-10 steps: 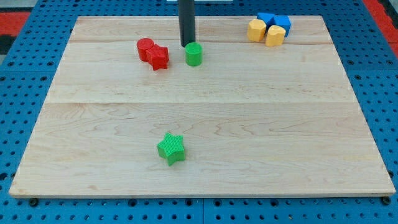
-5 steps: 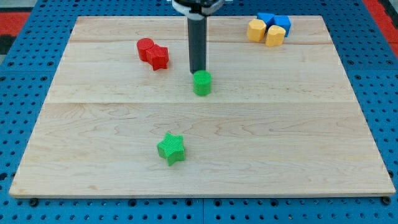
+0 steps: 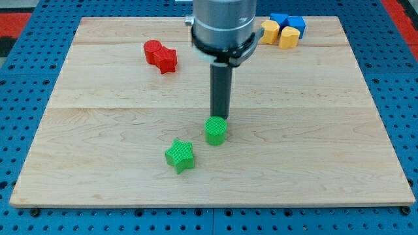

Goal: Move the green circle to the top right of green star

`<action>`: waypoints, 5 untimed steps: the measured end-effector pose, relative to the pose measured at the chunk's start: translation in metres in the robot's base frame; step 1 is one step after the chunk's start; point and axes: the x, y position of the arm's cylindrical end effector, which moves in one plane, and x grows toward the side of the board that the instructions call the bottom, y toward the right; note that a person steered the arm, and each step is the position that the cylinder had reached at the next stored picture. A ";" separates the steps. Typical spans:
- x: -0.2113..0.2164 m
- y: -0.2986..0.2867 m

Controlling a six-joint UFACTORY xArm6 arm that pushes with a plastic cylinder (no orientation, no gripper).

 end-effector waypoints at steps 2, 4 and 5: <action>0.004 -0.038; -0.015 -0.014; -0.044 0.058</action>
